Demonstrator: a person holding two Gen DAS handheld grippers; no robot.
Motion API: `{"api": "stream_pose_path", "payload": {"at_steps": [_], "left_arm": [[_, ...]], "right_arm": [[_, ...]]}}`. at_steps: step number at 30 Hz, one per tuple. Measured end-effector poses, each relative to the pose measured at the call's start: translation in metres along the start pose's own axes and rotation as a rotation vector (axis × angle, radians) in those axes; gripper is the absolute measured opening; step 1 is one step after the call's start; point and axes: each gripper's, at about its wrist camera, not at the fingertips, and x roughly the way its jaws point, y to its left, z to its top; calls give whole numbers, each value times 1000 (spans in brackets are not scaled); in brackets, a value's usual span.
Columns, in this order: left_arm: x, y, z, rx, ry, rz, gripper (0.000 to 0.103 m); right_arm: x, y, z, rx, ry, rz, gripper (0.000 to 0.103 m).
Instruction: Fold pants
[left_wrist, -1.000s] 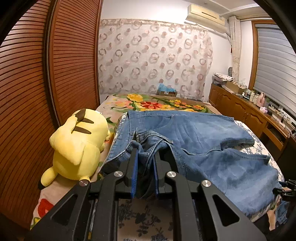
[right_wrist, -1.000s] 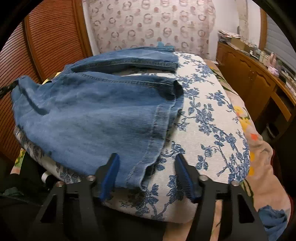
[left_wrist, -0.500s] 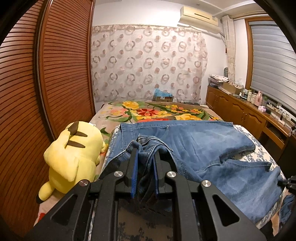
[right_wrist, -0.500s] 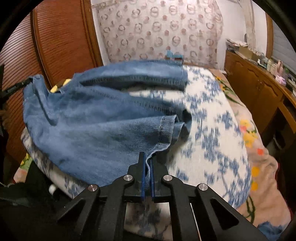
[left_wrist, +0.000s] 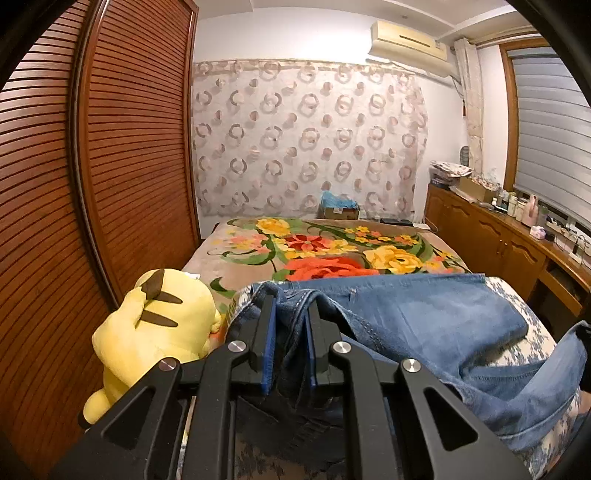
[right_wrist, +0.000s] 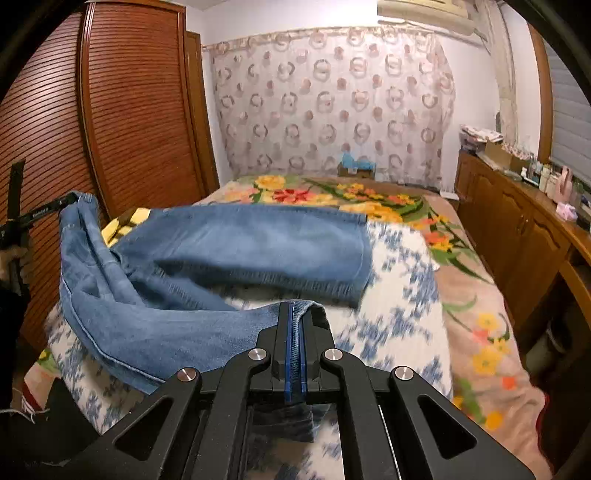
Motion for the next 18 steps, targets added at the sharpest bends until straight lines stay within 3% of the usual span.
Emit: {"api": "stream_pose_path", "payload": {"at_steps": [10,18], "left_arm": [[40,9,22,-28,25,13,15],[79,9,37,-25,47,14,15]], "right_arm": [[16,-13,30,17,-59,-20,2],[51,-15,47,8,-43,-48,2]]}}
